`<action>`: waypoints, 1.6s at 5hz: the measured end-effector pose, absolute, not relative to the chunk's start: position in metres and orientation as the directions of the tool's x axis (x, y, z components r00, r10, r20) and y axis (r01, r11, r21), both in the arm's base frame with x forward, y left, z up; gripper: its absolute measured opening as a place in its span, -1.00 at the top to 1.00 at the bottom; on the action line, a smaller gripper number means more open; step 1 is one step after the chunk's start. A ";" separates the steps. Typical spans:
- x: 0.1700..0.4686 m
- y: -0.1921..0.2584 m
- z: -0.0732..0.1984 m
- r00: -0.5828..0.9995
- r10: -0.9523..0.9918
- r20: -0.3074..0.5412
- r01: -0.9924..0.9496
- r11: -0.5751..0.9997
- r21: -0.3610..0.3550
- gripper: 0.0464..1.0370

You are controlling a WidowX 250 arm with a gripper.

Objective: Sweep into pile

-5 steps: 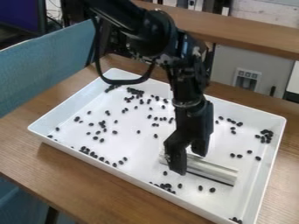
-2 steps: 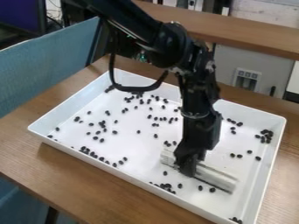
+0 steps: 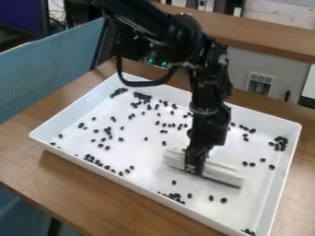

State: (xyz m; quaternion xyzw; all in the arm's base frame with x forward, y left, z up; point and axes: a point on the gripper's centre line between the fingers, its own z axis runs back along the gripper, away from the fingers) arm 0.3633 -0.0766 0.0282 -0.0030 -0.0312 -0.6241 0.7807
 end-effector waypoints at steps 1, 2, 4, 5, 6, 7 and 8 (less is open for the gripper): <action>0.364 -0.084 0.052 0.460 -0.888 0.005 0.880 0.456 0.132 0.32; 0.355 -0.112 0.074 0.658 -0.750 0.071 0.735 0.660 0.154 0.32; 0.337 -0.135 0.067 0.938 -0.315 0.147 0.319 0.948 -0.002 0.32; 0.335 -0.124 0.057 0.986 -0.086 0.141 0.094 0.995 -0.046 0.32; 0.341 -0.135 0.049 0.990 -0.018 0.137 0.035 0.991 -0.126 0.32; 0.348 -0.149 0.047 0.988 -0.043 0.147 0.062 0.990 -0.129 0.32; 0.348 -0.160 0.032 0.984 -0.091 0.152 0.109 0.987 -0.117 0.32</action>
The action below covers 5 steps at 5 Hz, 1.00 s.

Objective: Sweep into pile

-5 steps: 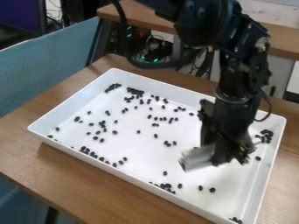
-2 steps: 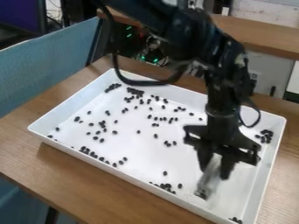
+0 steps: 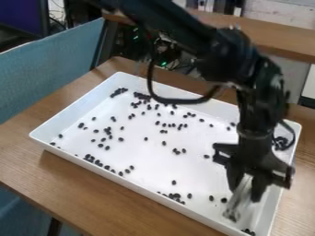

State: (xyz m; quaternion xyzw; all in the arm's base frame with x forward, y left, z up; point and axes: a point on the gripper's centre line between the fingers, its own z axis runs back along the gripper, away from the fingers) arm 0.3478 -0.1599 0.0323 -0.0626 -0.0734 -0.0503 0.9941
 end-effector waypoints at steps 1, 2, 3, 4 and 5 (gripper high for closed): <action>0.346 -0.163 0.027 0.982 -0.100 0.163 0.121 0.984 -0.127 0.32; 0.340 -0.164 0.020 0.979 -0.127 0.157 0.150 0.978 -0.146 0.32; 0.340 -0.141 0.015 0.974 -0.153 0.167 0.180 0.970 -0.162 0.32; 0.340 -0.120 0.012 0.951 -0.241 0.193 0.275 0.945 -0.179 0.32; 0.341 -0.087 0.011 0.918 -0.338 0.208 0.370 0.919 -0.136 0.32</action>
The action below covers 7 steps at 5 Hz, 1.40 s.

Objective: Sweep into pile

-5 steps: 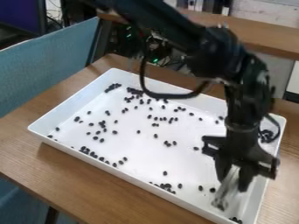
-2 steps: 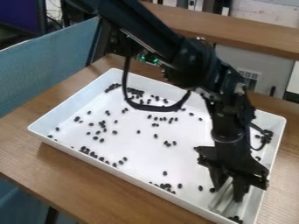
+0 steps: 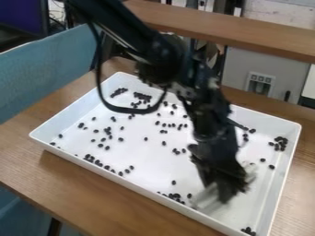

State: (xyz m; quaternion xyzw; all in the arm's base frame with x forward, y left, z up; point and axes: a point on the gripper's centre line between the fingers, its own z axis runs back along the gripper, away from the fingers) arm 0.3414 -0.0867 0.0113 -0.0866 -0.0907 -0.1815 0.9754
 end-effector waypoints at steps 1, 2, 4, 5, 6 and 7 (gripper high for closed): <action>0.334 -0.042 0.010 0.892 -0.412 0.187 0.437 0.892 -0.120 0.32; 0.334 -0.004 0.010 0.879 -0.451 0.156 0.472 0.870 -0.145 0.32; 0.335 0.091 0.013 0.853 -0.505 0.136 0.515 0.855 -0.059 0.32; 0.334 0.129 0.014 0.849 -0.515 0.117 0.523 0.851 -0.049 0.32; 0.328 0.155 0.021 0.859 -0.500 0.110 0.506 0.861 -0.039 0.32; 0.341 0.144 0.030 0.850 -0.503 0.155 0.515 0.856 -0.047 0.32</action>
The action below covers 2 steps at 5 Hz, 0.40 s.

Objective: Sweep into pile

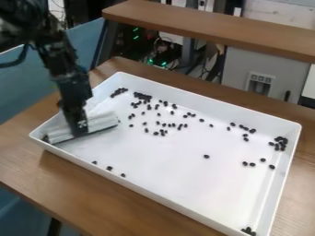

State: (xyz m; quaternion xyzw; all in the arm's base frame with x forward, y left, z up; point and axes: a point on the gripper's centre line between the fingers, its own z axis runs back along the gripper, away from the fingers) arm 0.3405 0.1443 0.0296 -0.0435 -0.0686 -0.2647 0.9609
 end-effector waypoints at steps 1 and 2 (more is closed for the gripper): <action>0.361 0.111 0.052 0.816 -0.537 0.213 0.557 0.829 -0.043 0.32; 0.379 0.079 0.068 0.775 -0.578 0.256 0.601 0.799 -0.011 0.32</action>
